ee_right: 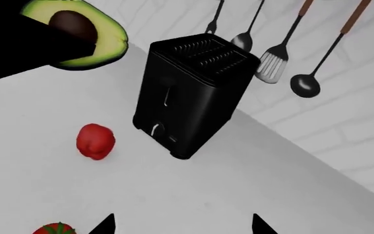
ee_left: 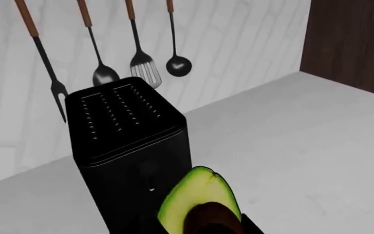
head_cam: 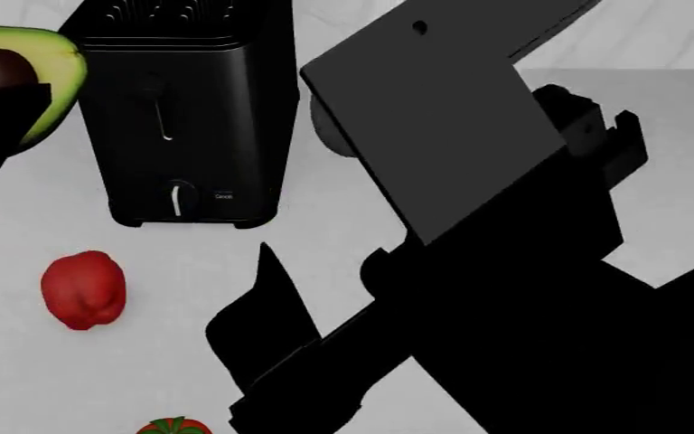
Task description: Place the avocado, onion, tomato and bell pepper on the cutting board.
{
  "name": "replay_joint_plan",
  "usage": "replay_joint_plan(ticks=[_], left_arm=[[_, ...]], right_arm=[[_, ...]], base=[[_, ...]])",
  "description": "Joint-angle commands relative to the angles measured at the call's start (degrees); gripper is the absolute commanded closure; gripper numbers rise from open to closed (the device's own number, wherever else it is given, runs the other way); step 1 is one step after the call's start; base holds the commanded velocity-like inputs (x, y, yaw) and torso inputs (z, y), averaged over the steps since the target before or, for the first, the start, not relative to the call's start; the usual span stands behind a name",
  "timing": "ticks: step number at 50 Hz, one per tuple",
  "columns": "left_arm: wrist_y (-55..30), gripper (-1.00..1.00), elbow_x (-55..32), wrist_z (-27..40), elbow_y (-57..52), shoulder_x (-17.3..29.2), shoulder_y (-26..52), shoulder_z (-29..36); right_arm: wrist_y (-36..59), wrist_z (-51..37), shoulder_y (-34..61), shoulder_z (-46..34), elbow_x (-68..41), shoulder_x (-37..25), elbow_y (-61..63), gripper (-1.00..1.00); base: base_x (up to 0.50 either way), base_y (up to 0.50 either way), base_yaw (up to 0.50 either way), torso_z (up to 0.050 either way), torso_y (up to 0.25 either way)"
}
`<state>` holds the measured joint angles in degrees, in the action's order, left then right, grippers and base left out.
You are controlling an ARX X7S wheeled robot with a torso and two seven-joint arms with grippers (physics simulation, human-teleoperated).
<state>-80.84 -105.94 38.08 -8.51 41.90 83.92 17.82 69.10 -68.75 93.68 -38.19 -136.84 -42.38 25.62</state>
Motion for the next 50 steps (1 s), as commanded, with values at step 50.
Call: replay_joint_plan(ticks=[50], left_arm=[[2.99,1.00,5.09,-5.10,-2.01,0.76,-0.34,0.83]], right_arm=[[-4.66,7.24,-4.47,-7.68,-4.34,10.67,-7.15,-1.00]], base=[[0.00,0.00,0.00,0.000,0.000]])
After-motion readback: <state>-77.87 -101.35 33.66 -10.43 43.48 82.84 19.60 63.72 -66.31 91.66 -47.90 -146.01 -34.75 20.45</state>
